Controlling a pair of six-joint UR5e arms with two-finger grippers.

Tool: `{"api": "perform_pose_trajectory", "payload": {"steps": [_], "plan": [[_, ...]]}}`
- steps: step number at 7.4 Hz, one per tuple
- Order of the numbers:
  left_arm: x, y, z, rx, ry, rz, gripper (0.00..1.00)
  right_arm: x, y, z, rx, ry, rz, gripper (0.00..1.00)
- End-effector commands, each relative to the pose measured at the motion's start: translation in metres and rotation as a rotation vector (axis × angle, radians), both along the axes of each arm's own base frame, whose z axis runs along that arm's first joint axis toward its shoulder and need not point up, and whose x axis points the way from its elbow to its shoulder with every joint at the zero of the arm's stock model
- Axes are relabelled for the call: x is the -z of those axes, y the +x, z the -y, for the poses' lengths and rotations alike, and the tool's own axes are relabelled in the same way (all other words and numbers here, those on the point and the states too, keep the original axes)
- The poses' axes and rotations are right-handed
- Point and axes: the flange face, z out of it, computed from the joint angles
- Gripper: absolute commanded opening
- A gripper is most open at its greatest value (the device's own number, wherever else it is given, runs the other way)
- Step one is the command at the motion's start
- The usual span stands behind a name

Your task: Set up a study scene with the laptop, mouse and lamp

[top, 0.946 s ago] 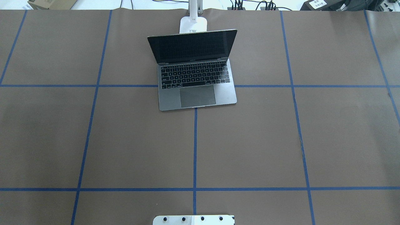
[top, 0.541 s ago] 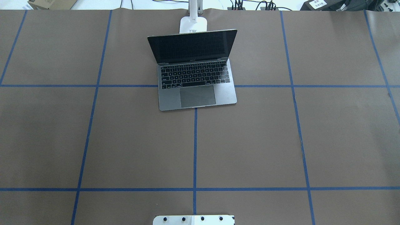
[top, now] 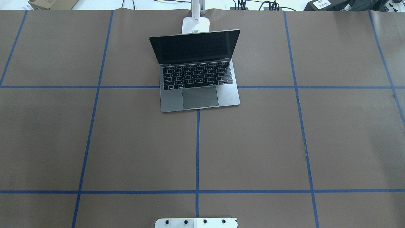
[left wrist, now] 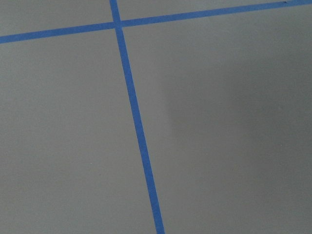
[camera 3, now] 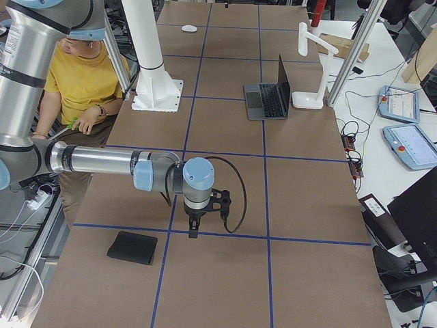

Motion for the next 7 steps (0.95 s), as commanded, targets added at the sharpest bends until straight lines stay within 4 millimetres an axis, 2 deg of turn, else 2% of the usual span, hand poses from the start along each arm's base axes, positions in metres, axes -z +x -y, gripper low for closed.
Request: {"api": "perform_pose_trajectory", "payload": {"steps": [1,2,3,7], "plan": [[0.003,-0.011,0.0,0.03,0.006,0.0,1.0,-0.015,0.001,-0.029,-0.159,-0.212,-0.032,0.96],[0.008,-0.013,0.001,0.036,0.015,0.0,1.0,-0.013,0.002,-0.031,-0.219,-0.271,-0.043,1.0],[0.008,-0.013,0.001,0.035,0.017,0.0,1.0,-0.011,0.002,-0.032,-0.186,-0.238,-0.047,1.0],[0.013,-0.014,0.005,0.039,0.029,-0.001,1.0,-0.028,0.007,-0.054,0.056,-0.063,-0.029,1.0]]}}
